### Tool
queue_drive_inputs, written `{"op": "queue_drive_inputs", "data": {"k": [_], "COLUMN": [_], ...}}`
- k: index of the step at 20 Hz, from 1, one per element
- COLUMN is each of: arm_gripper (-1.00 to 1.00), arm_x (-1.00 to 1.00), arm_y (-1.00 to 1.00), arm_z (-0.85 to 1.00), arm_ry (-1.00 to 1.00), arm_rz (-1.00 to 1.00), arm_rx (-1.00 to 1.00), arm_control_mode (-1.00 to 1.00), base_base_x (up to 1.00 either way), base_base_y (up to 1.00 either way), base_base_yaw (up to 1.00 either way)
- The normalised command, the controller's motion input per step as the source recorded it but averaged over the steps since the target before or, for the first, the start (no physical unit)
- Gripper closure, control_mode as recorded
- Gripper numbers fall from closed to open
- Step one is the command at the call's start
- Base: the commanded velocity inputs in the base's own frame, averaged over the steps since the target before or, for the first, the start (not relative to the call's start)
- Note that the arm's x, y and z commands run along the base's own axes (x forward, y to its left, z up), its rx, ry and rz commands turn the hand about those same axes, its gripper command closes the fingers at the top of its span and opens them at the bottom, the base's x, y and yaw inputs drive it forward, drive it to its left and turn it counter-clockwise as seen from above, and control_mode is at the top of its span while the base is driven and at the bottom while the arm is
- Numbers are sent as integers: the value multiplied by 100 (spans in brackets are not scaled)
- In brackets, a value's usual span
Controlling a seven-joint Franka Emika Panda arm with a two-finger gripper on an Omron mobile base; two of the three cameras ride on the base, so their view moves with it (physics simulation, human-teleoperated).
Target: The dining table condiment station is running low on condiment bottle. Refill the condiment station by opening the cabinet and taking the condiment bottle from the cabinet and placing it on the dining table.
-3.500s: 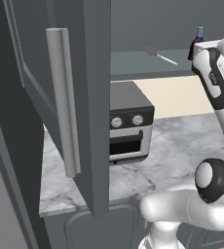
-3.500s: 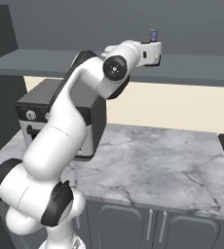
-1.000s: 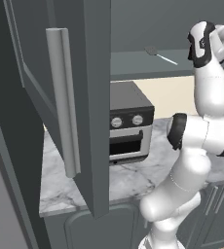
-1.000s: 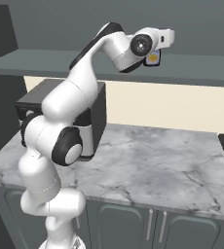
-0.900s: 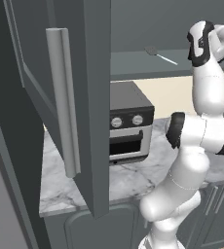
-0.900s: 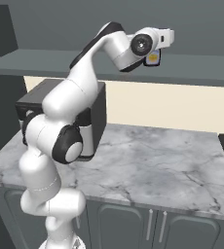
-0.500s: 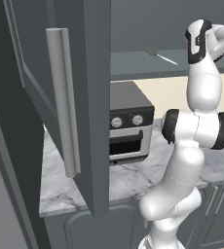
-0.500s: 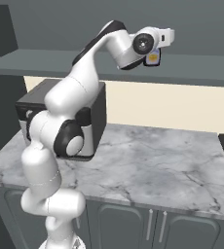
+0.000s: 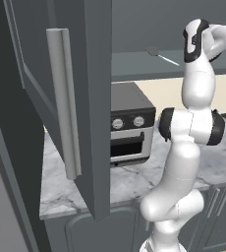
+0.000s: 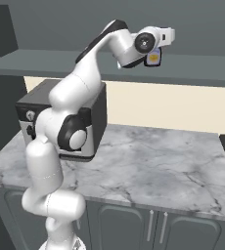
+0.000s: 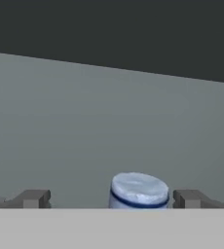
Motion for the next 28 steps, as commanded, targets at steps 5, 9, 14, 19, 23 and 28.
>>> {"op": "queue_drive_inputs", "data": {"k": [5, 9, 14, 19, 23, 28], "arm_gripper": [100, 100, 100, 100, 100, 100], "arm_x": [11, 2, 0, 0, 3, 0], "arm_y": [0, 0, 0, 0, 0, 0], "arm_z": [-1, 0, 0, 0, -3, -20], "arm_ry": [0, 0, 0, 0, 1, 2], "arm_rz": [0, 0, 0, 0, 0, 0], "arm_rx": [0, 0, 0, 0, 0, 0], "arm_control_mode": [-100, -100, -100, -100, -100, -100], "base_base_x": [0, 0, 0, 0, 0, 0], "base_base_y": [0, 0, 0, 0, 0, 0], "base_base_yaw": [0, 0, 0, 0, 0, 0]}}
